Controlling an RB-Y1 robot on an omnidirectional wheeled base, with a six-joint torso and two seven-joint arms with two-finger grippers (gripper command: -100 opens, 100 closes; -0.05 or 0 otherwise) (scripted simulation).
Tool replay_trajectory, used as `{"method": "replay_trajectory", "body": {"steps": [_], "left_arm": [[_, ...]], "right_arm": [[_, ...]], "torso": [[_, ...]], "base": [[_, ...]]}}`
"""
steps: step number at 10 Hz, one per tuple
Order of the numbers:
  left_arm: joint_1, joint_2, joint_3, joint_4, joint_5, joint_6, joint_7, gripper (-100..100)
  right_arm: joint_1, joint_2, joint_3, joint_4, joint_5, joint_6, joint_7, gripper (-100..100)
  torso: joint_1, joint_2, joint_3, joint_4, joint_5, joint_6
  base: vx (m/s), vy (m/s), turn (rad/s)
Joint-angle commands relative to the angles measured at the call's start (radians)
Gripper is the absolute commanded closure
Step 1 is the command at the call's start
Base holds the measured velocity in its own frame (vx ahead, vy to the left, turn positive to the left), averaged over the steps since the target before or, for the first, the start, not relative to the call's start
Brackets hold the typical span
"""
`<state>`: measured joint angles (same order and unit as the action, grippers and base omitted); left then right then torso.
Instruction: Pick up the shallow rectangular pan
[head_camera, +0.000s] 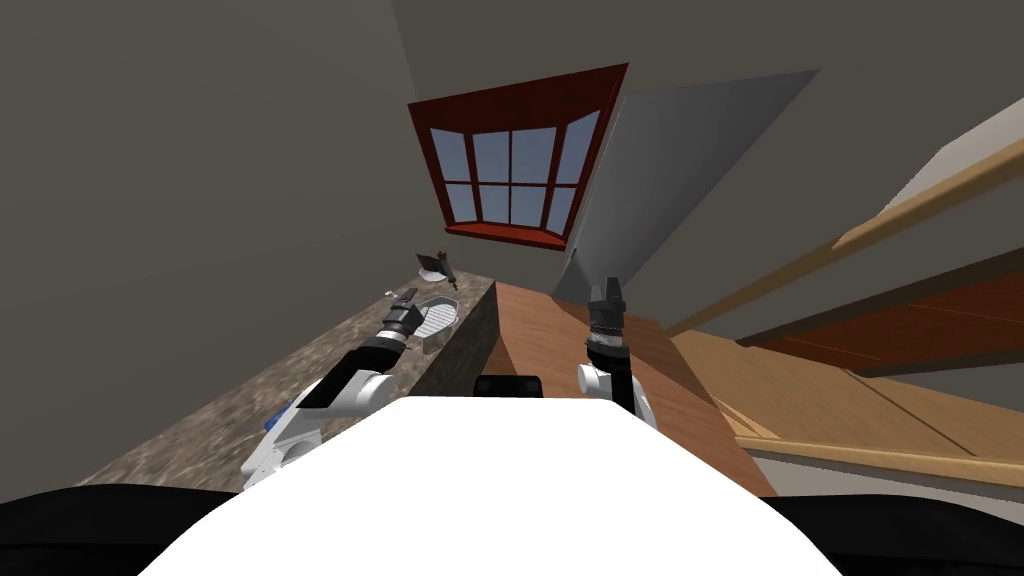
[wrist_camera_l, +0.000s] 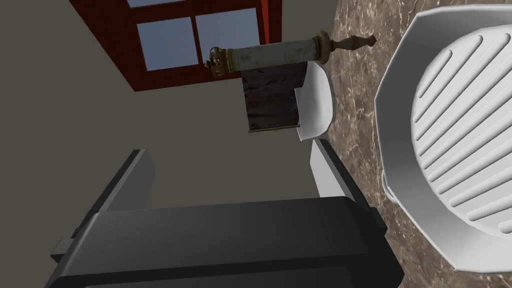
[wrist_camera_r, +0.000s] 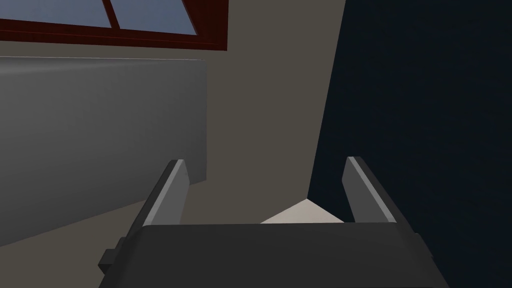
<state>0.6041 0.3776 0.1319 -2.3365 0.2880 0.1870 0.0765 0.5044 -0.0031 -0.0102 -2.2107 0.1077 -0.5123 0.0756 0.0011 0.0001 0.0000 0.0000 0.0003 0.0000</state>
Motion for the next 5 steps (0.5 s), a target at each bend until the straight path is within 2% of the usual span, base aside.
{"method": "replay_trajectory", "body": {"steps": [1,2,3,4,5], "left_arm": [[0.007,0.008,0.003,-0.007,0.005,0.045,-0.002,-100],[0.011,0.032,0.011,-0.004,0.019,0.076,-0.003,-100],[0.011,0.032,0.011,-0.004,0.019,0.096,-0.003,-100],[0.015,0.056,0.019,-0.001,0.033,0.128,-0.004,-100],[0.015,0.056,0.019,-0.001,0.033,0.148,-0.004,-100]], "right_arm": [[0.000,0.000,0.000,0.000,0.000,0.000,0.000,0],[0.000,0.000,0.000,0.000,0.000,0.000,0.000,0],[0.000,0.000,0.000,0.000,0.000,0.000,0.000,0],[0.000,0.000,0.000,0.000,0.000,0.000,0.000,0],[0.000,0.000,0.000,0.000,0.000,0.000,0.000,0]], "torso": [[0.000,0.000,0.000,0.000,0.000,0.000],[0.000,0.000,0.000,0.000,0.000,0.000],[0.000,0.000,0.000,0.000,0.000,0.000],[0.000,0.000,0.000,0.000,0.000,0.000],[0.000,0.000,0.000,0.000,0.000,0.000]], "base": [[-0.005,0.013,-0.035],[-0.005,0.012,-0.057],[-0.005,0.011,-0.035],[-0.006,0.014,-0.070],[-0.009,0.016,-0.028]]}}
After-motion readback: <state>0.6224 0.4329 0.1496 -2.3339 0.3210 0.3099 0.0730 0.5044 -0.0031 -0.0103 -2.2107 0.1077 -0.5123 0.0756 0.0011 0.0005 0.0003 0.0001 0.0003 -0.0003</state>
